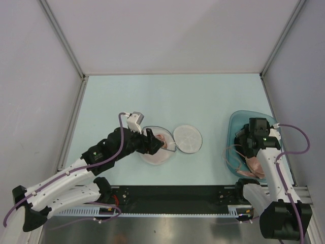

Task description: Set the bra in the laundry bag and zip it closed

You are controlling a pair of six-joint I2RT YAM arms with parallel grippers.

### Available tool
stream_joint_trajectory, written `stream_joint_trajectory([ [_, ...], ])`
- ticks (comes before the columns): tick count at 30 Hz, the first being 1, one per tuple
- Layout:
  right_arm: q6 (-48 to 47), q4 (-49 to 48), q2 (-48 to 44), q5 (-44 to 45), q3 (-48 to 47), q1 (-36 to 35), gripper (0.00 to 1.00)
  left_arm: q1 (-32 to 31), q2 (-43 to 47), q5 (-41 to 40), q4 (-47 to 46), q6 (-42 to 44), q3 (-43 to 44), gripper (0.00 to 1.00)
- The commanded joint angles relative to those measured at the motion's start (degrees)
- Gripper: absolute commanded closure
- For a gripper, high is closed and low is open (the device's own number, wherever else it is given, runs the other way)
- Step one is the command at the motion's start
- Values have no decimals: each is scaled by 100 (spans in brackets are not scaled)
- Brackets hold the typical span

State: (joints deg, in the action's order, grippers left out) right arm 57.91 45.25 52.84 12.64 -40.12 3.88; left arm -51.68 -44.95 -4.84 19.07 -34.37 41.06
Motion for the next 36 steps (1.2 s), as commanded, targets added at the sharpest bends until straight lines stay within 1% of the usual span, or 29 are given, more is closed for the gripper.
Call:
stream_joint_trajectory([
  [1, 712, 519, -379, 370, 223, -124, 23, 70, 48, 334, 88, 124, 297, 22],
  [2, 783, 554, -588, 423, 276, -133, 24, 70, 74, 343, 105, 124, 297, 22],
  [6, 1143, 652, -862, 660, 496, -98, 29, 79, 127, 335, 141, 62, 315, 22],
  [11, 1161, -191, -591, 415, 944, 148, 32, 79, 101, 291, 141, -61, 376, 22],
  [12, 1161, -297, -469, 397, 997, 166, 38, 79, 66, 308, 184, -70, 411, 22],
  [14, 1091, -535, -354, 388, 1041, 201, 45, 79, 39, 309, 255, -79, 499, 22],
  [15, 1065, -561, -327, 362, 1032, 236, 56, 79, 30, 291, 325, -87, 526, 22],
  [16, 1021, -570, -344, 353, 1006, 236, 65, 79, 47, 230, 352, -87, 535, 22],
  [17, 916, -553, -405, 379, 893, 236, 70, 79, 56, 194, 369, -96, 543, 22],
  [18, 854, -509, -484, 397, 840, 236, 79, 79, 74, 168, 395, -96, 552, 22],
  [20, 662, -342, -757, 423, 664, 262, 89, 79, 109, 98, 405, -96, 579, 22],
  [21, 573, -316, -845, 371, 594, 297, 100, 79, 109, 80, 405, -96, 587, 22],
  [26, 168, -166, -1372, 46, 198, 561, 100, 88, -66, 44, 396, -96, 710, 22],
  [29, 89, 71, -1443, -77, -31, 596, 100, 97, -128, 97, 378, -96, 754, 22],
  [30, -120, 45, -1478, -121, -83, 596, 100, 97, -146, 89, 378, -96, 755, 22],
  [32, -375, -95, -1443, -235, -381, 596, 100, 97, -146, 71, 352, -114, 728, 22],
  [33, -647, -148, -1382, -280, -565, 596, 100, 105, -154, 80, 334, -122, 728, 22],
  [35, -920, -201, -1312, -411, -1154, 596, 100, 149, -163, 211, 273, -105, 754, 21],
  [36, -1226, -384, -1259, -577, -1504, 596, 100, 184, -172, 299, 247, -88, 772, 21],
])
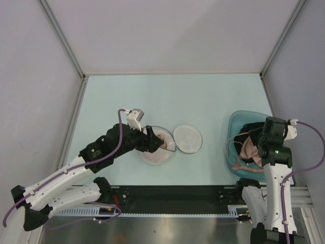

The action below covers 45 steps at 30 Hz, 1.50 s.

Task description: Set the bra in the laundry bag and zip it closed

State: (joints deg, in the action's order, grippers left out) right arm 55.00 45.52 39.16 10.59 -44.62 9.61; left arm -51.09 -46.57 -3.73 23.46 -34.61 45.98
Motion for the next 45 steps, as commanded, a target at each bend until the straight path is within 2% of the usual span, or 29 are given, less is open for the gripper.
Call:
stream_joint_trajectory([
  [1, -1043, -456, 162, -443, -1284, 15, 100, 221, -19, 284, -289, -46, 298, 20],
  [6, -1588, -675, 662, -1153, -2471, -178, 100, 757, -273, 1459, -527, 50, 500, 18],
  [10, -1791, -947, 1058, -1559, -3166, -608, 100, 1118, -528, 2024, -763, 235, 868, 17],
  [14, -1888, -1167, 1463, -1456, -3894, -1381, 100, 1224, -810, 2402, -1019, 489, 1255, 17],
  [17, -1757, -1561, 1665, -1217, -4063, -1944, 100, 1224, -1029, 2885, -1510, 613, 1466, 17],
  [21, -1388, -1932, 2042, -1234, -4142, -2392, 100, 1224, -1416, 3193, -2080, 622, 1861, 16],
  [25, -1080, -2214, 2263, -1235, -4125, -2779, 100, 1207, -1794, 2844, -2320, 981, 2178, 15],
  [30, -633, -2415, 2307, -1542, -3784, -2903, 100, 1049, -2488, 2508, -2241, 1536, 2890, 11],
  [35, -438, -2618, 2176, -1674, -3545, -3052, 100, 804, -3156, 2649, -2276, 1317, 3382, 10],
  [42, -298, -2627, 1956, -1954, -3255, -3070, 100, 398, -3771, 2957, -2663, 878, 3602, 11],
  [45, -227, -2644, 1859, -2104, -3193, -3087, 100, 372, -4122, 2948, -2462, 666, 3795, 14],
])
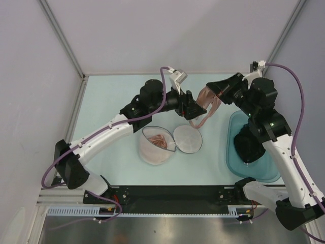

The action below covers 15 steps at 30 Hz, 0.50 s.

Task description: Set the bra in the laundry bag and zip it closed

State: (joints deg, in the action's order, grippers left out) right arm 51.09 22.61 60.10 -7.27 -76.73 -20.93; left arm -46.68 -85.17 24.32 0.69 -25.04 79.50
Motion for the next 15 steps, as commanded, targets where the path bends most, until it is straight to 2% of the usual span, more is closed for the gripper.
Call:
stream_joint_trajectory([
  [1, 173, -345, -261, -363, 44, -34, 100, -70, -342, 118, -131, -326, 539, 15],
  [2, 182, -328, -305, -441, 61, -34, 100, -70, -421, 91, -113, -396, 601, 16],
  [4, 200, -319, -375, -556, 149, -43, 100, -70, -589, 143, -113, -458, 680, 28],
  [5, 191, -301, -402, -652, 167, -26, 100, -70, -624, 152, -113, -528, 715, 37],
  [6, 191, -275, -463, -705, 184, -25, 100, -70, -641, 91, 53, -555, 785, 55],
  [9, 24, -39, -516, -943, 229, 62, 100, 9, -589, -128, 282, -625, 847, 78],
  [12, -169, 296, -578, -1180, 316, 272, 100, 175, -405, -16, 274, -906, 664, 97],
  [15, -564, 708, -622, -1374, 299, 623, 68, 342, -229, 90, 387, -1152, 479, 100],
])
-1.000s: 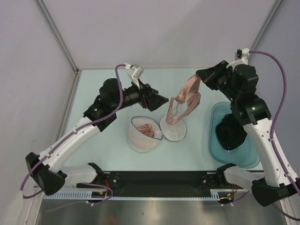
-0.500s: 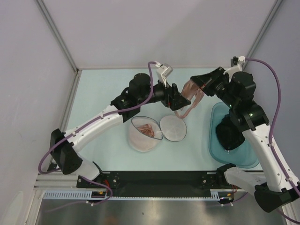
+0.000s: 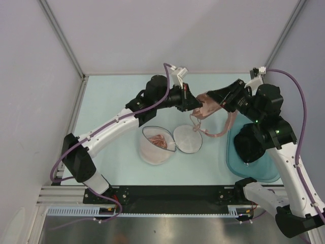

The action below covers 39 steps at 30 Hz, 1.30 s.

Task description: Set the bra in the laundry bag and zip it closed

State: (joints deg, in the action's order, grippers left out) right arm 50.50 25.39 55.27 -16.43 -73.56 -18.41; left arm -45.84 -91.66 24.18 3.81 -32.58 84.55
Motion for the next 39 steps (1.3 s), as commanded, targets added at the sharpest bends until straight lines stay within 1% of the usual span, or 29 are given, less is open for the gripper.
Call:
stream_joint_trajectory([
  [1, -637, 676, -208, -449, -44, 443, 51, 312, 473, 200, 76, -451, -70, 100],
  [3, -1111, 862, -288, -458, -140, 689, 35, 444, 543, 323, 76, -618, -245, 100],
  [4, -1269, 1002, -375, -449, -159, 725, 18, 488, 578, 446, 76, -679, -290, 100],
  [5, -1732, 1047, -420, -449, -159, 743, 11, 524, 640, 508, 84, -697, -334, 100],
  [6, -1884, 1091, -446, -406, -98, 743, 1, 585, 684, 578, 93, -715, -395, 100],
  [7, -2025, 1170, -507, -362, -45, 760, 0, 612, 728, 761, 85, -767, -439, 100],
  [9, -2115, 1179, -552, -440, 226, 778, 0, 690, 868, 859, 93, -803, -536, 100],
  [11, -2010, 794, -709, -702, 578, 813, 0, 726, 1069, 1008, 102, -838, -606, 100],
  [12, -1809, 357, -771, -800, 980, 813, 0, 761, 1132, 1053, 93, -855, -668, 100],
  [14, -1658, -233, -1016, -1151, 1369, 804, 0, 796, 1264, 1184, 23, -969, -747, 100],
  [15, -1501, -767, -1087, -1205, 1597, 813, 0, 831, 1377, 1246, -29, -1022, -808, 100],
  [16, -1395, -972, -1158, -1249, 1912, 804, 0, 849, 1431, 1316, -65, -1110, -835, 100],
  [18, -1201, -1516, -1272, -1345, 2213, 813, 0, 884, 1545, 1492, -179, -1207, -896, 100],
  [19, -966, -1693, -1290, -1450, 2467, 804, 0, 893, 1563, 1536, -214, -1311, -897, 100],
  [21, -710, -2280, -1334, -1513, 2705, 804, 0, 919, 1598, 1711, -337, -1426, -923, 100],
  [23, -367, -2485, -1360, -1495, 2960, 796, 0, 928, 1616, 1809, -546, -1576, -941, 100],
  [24, -252, -2790, -1369, -1469, 3031, 796, 0, 928, 1625, 1870, -609, -1628, -958, 100],
  [26, -76, -2846, -1439, -1233, 3102, 787, 0, 928, 1607, 1888, -828, -1769, -1002, 100],
  [28, 3, -2618, -1448, -873, 3076, 813, 0, 928, 1528, 1704, -830, -1752, -985, 100],
  [30, 117, -2635, -1326, -854, 3102, 866, 0, 963, 1292, 1607, -681, -1691, -863, 100],
  [33, 110, -2574, -957, -766, 2962, 883, 0, 1095, 1010, 1274, -110, -1358, -503, 100],
  [34, 57, -2574, -878, -661, 2892, 840, 0, 1139, 957, 1012, 48, -1061, -397, 100],
  [36, -162, -2223, -658, -546, 2734, 831, 0, 1271, 808, 747, 689, -690, 33, 100],
  [37, -233, -2205, -579, -502, 2620, 813, 0, 1315, 746, 598, 926, -323, 200, 100],
  [38, -277, -2179, -465, -493, 2566, 822, 0, 1393, 694, 440, 1259, -154, 341, 100],
  [39, -382, -2161, -394, -484, 2531, 813, 0, 1429, 589, 342, 1384, 4, 577, 100],
])
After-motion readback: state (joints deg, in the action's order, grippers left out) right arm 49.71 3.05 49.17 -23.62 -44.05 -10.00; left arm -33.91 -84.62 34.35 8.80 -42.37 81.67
